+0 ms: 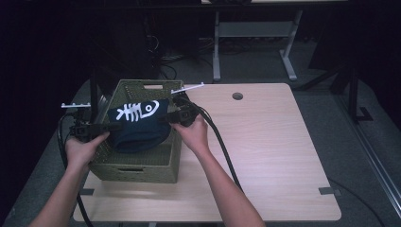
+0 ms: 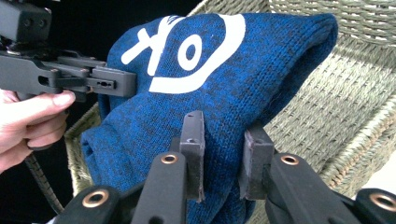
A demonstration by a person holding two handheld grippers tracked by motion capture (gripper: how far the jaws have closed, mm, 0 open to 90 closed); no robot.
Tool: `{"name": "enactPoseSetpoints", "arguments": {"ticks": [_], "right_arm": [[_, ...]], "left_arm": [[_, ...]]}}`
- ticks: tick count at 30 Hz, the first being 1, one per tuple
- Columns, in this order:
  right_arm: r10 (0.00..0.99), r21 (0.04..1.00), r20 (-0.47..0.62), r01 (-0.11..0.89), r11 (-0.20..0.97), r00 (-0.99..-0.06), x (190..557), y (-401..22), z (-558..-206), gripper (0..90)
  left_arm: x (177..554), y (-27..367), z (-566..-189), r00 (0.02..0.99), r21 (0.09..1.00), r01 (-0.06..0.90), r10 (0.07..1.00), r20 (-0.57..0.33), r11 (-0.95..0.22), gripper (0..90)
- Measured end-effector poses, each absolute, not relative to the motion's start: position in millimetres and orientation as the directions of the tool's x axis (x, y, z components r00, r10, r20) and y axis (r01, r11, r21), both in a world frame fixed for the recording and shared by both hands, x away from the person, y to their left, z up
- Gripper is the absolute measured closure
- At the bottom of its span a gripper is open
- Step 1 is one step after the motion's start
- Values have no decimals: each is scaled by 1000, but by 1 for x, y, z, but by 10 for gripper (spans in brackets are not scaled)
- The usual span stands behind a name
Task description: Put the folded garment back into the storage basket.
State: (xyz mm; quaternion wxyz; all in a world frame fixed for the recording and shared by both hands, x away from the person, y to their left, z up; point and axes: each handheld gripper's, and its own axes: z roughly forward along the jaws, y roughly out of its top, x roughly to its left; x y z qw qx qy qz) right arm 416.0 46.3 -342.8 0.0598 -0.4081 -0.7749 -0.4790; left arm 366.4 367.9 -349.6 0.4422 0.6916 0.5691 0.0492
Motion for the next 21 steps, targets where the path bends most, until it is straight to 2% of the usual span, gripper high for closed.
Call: {"name": "enactPoseSetpoints", "arguments": {"ticks": [21], "right_arm": [[634,673,388,676,301,-669,413,57,-362,723]], "left_arm": [[373,357,-359,344,627,776,880,-328,-70,646]]}}
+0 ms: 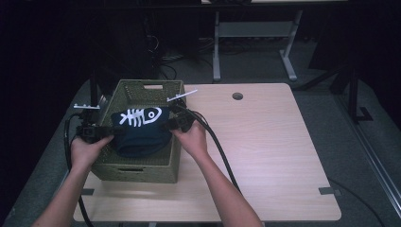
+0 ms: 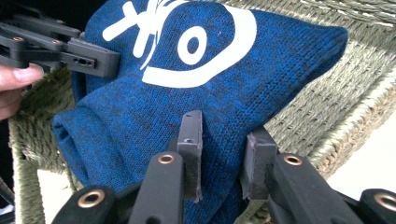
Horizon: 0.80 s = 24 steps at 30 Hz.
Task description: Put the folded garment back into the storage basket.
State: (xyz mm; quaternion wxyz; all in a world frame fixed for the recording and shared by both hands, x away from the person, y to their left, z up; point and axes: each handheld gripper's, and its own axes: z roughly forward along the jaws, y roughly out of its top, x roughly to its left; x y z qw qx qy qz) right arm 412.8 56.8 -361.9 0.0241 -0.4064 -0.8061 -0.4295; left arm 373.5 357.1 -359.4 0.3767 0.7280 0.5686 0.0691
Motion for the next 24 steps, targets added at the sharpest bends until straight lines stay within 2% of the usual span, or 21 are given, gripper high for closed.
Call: {"name": "enactPoseSetpoints", "arguments": {"ticks": [3,4,5,6,7,8,12,14,24], "right_arm": [[638,674,383,675,302,-668,412,57,-363,715],[642,676,364,666,316,-674,411,57,-363,685],[642,676,364,666,316,-674,411,57,-363,685],[655,688,324,645,332,-683,409,58,-361,590],[655,688,324,645,332,-683,409,58,-361,590],[672,717,276,613,333,-687,407,59,-356,526],[680,738,251,591,327,-689,407,56,-350,502],[658,737,313,612,287,-685,409,50,-344,505],[557,754,427,620,216,-713,408,14,-328,474]], "left_arm": [[374,357,-360,341,628,775,884,-319,-72,638],[374,356,-360,335,627,776,890,-310,-74,593],[374,355,-360,324,627,776,897,-301,-71,593],[374,355,-359,312,635,769,911,-271,-74,517],[374,355,-359,312,635,769,911,-271,-74,509],[374,356,-358,288,648,759,924,-253,-60,486],[373,358,-355,280,656,753,926,-253,-49,463],[372,360,-350,287,671,740,918,-273,-32,468],[358,345,-338,368,728,685,865,-340,-5,431]]}}
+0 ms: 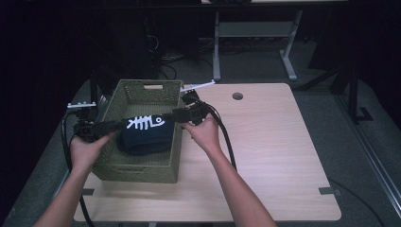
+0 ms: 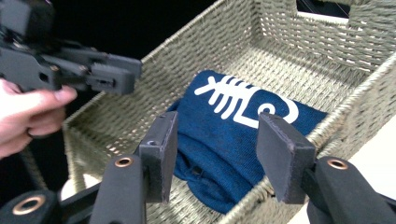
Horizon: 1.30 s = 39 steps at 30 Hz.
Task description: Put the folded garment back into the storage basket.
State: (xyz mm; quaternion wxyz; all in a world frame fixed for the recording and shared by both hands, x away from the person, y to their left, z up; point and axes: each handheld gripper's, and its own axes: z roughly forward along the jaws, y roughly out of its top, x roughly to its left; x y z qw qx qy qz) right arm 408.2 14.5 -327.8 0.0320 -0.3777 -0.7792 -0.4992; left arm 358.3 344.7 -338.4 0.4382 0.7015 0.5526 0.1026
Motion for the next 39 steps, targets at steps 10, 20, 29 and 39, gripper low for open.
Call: {"name": "enactPoseSetpoints", "arguments": {"ticks": [10,20,29,39], "right_arm": [[509,756,457,620,209,-729,399,-20,-323,436],[502,761,470,621,186,-726,394,-49,-323,422],[496,766,468,616,186,-731,392,-64,-321,408],[524,770,441,607,197,-729,385,-86,-319,369]], "left_arm": [[350,324,-334,421,755,656,833,-359,-7,376],[349,309,-334,445,759,650,821,-358,-21,346],[348,297,-333,455,765,643,814,-360,-21,325],[348,273,-328,488,777,629,793,-364,-31,288]]}}
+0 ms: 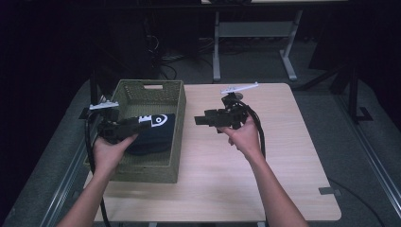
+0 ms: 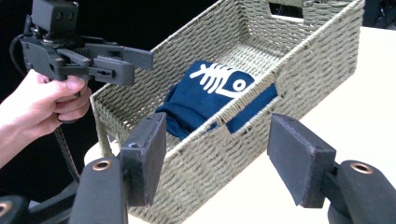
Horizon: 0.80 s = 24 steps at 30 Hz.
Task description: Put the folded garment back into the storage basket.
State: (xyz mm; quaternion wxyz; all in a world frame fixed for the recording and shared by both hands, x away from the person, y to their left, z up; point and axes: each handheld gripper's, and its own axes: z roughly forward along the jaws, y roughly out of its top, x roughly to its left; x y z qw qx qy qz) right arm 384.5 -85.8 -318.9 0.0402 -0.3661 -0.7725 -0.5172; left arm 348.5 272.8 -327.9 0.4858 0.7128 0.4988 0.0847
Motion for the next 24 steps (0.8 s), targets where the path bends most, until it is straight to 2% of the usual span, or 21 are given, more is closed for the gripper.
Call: {"name": "enactPoseSetpoints", "arguments": {"ticks": [24], "right_arm": [[556,781,414,595,189,-721,378,-128,-316,327]], "left_arm": [[345,232,-320,546,789,611,755,-363,-63,255]]}}
